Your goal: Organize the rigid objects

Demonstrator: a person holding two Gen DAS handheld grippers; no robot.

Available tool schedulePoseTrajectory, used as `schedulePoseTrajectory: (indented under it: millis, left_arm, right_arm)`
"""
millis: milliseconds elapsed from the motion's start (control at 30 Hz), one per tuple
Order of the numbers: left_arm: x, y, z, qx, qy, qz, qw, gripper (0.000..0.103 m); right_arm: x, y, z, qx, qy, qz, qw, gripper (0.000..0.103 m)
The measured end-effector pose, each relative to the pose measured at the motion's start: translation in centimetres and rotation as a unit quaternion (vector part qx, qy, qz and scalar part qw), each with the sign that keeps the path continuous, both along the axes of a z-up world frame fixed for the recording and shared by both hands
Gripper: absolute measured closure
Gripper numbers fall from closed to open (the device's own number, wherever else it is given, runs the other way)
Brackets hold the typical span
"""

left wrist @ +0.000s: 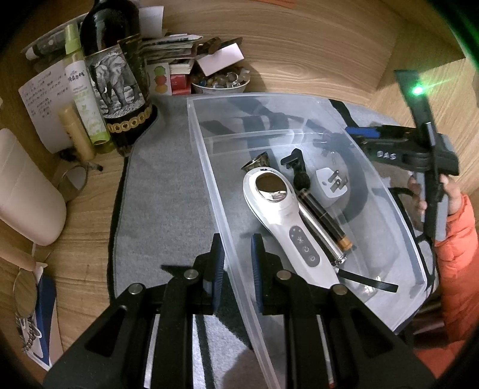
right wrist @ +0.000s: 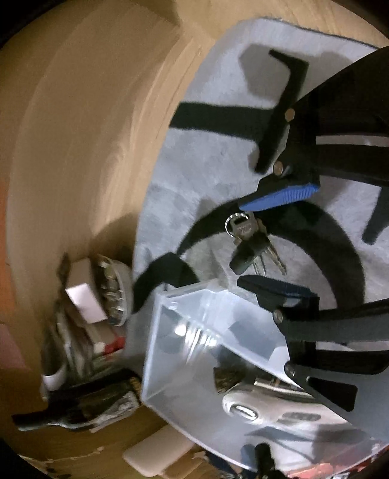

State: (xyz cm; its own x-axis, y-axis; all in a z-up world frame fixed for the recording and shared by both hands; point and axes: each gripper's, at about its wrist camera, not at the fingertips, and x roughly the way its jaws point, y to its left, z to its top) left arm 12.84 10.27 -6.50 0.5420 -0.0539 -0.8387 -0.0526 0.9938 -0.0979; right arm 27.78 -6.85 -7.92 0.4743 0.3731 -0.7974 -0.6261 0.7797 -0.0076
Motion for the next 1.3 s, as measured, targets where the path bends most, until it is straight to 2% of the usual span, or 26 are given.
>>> schedulePoseTrajectory:
  millis: [233,333,633,1000,1300]
  left_arm:
    - [0.1,-0.1,0.0,0.002,0.001,0.001,1.0,0.087]
    - [0.1,-0.1,0.0,-0.001,0.0,0.002,1.0,0.087]
    - [0.1,-0.2,-0.1,0.003,0.001,0.0,1.0,0.087]
    - [0.1,-0.3,-0.1,0.01,0.0,-0.001,1.0,0.087]
    - [0.0,-0.6,0.0,0.017,0.0,0.0,0.9999,0.087]
  right_arm:
    - [1.1,1.0,-2.3,-0.024,0.013,0.013,1.0,0.073]
    - [0.7,1.2,-2.4,-0.028,0.0,0.019,0.999,0.088]
    - [-0.8,1.2,-2.1,-0.041,-0.019,0.022,0.999,0.089]
    - [-3.1,-0.5,2.7,0.003,-0.054,0.011,0.998,0.089]
    - [-6.6,-0.7,6.3,0.032,-0.095,0.031,0.994,0.089]
